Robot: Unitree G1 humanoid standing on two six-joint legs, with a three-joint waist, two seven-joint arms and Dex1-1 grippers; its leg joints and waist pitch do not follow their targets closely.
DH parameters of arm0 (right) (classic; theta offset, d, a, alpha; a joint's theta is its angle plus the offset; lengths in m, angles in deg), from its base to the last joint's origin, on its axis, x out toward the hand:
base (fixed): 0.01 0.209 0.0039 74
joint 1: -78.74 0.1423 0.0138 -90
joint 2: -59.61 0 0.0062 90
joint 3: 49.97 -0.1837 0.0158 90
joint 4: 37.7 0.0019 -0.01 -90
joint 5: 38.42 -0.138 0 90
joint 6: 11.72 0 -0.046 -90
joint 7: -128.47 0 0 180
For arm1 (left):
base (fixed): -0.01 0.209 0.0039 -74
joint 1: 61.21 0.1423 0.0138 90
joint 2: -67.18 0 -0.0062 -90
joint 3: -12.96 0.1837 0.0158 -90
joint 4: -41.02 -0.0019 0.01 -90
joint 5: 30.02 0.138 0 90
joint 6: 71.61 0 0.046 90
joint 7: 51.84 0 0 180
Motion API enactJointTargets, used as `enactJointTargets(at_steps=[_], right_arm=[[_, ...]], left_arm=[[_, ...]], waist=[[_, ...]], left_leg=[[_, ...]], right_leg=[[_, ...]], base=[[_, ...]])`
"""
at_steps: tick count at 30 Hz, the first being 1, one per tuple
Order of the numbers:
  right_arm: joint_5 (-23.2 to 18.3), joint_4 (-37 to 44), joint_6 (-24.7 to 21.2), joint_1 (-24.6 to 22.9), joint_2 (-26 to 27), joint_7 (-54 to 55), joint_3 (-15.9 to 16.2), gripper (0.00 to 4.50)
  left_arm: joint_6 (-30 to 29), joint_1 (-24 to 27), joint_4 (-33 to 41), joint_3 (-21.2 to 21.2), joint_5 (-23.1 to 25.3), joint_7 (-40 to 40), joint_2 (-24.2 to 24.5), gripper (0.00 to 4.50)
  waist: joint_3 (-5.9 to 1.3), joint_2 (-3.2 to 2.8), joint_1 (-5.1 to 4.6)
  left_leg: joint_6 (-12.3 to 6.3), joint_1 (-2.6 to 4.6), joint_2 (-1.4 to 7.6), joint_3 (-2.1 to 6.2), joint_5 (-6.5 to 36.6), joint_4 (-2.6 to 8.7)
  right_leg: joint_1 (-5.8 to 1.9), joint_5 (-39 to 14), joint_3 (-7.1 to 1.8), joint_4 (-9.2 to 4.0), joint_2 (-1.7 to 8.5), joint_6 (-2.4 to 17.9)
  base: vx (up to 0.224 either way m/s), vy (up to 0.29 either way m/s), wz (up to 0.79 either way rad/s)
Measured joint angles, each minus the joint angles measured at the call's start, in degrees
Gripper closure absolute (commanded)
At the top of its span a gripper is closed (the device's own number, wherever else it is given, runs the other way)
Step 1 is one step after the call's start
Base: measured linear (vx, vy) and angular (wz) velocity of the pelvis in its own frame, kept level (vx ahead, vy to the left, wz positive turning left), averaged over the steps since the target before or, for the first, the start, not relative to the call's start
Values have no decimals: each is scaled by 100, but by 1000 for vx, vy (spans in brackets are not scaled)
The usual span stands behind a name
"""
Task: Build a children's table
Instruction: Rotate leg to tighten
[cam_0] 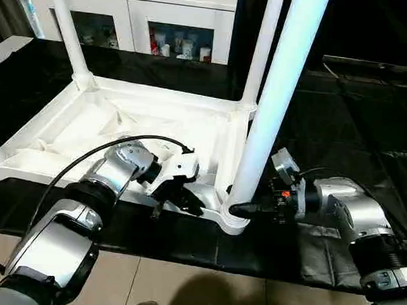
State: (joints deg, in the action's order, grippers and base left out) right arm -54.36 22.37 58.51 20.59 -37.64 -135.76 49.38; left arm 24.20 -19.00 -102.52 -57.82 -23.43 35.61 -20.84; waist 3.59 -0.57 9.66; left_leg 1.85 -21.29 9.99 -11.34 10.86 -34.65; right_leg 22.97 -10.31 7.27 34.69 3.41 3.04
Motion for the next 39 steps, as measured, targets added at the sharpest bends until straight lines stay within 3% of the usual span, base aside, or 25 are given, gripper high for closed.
enactJointTargets(at_steps=[7, 9, 14, 18, 23, 25, 29, 33, 39], right_arm=[[31, 37, -21, -18, 193, 749, -232, 228], [189, 78, -85, -44, 420, 1496, -418, 234], [503, 16, -136, 88, 1052, 3502, -871, 243], [732, -454, -74, 540, 1480, 4767, -1021, 248], [974, -810, 19, 882, 1828, 5776, -1127, 248], [983, -840, 76, 885, 1835, 5804, -1149, 198], [930, -863, 173, 864, 1871, 5728, -1214, 163], [870, -695, 241, 700, 1798, 5421, -1245, 136], [573, -154, 123, 85, 1245, 4270, -1105, 81]], left_arm=[[-494, -103, -199, -181, -16, -476, -137, 450], [-785, -221, -431, -307, -6, -1026, -251, 450], [-1342, -484, -823, -617, -16, -2311, -658, 450], [-1573, -657, -1074, -893, -28, -3242, -933, 450], [-1588, -716, -1204, -1096, -85, -3979, -1124, 450], [-1587, -717, -1205, -1122, -88, -4036, -1158, 450], [-1531, -717, -1205, -1139, -61, -4023, -1162, 450], [-1411, -714, -1215, -1111, -21, -3842, -1139, 450], [-1181, -610, -1113, -963, -22, -3147, -998, 450]], waist=[[-5, -7, -113], [-7, -4, -172], [-15, 6, -452], [-15, 5, -516], [-15, 5, -527], [-15, 5, -519], [-15, 5, -516], [-14, 4, -487], [-13, 2, -372]], left_leg=[[15, 24, 0, -1, 1, -2], [19, 30, 0, 0, -3, -3], [22, 34, -1, -1, -2, 4], [25, 33, -2, 2, -6, 11], [15, 26, -2, 2, -4, 15], [1, 24, -2, 0, -3, 17], [-18, 18, -2, -1, -8, 18], [-21, 12, -2, -1, -7, 22], [-32, 3, -2, -2, 0, 19]], right_leg=[[-22, 0, -1, 2, 0, -10], [-23, 3, -1, 4, 0, -9], [-22, 6, -2, 2, 0, -10], [-13, 9, -2, 3, -5, -5], [-10, 10, -2, -12, -5, -2], [-13, 26, -3, -22, -5, 25], [-10, 28, -3, -27, -5, 28], [-5, 28, -2, -30, -5, 27], [-2, 25, -2, -34, -4, 25]], base=[[0, 0, 0], [0, 0, 0], [0, 0, 0], [0, 0, 0], [0, 0, 0], [0, 0, 0], [0, 0, 0], [0, 0, 0], [0, 0, 0]])
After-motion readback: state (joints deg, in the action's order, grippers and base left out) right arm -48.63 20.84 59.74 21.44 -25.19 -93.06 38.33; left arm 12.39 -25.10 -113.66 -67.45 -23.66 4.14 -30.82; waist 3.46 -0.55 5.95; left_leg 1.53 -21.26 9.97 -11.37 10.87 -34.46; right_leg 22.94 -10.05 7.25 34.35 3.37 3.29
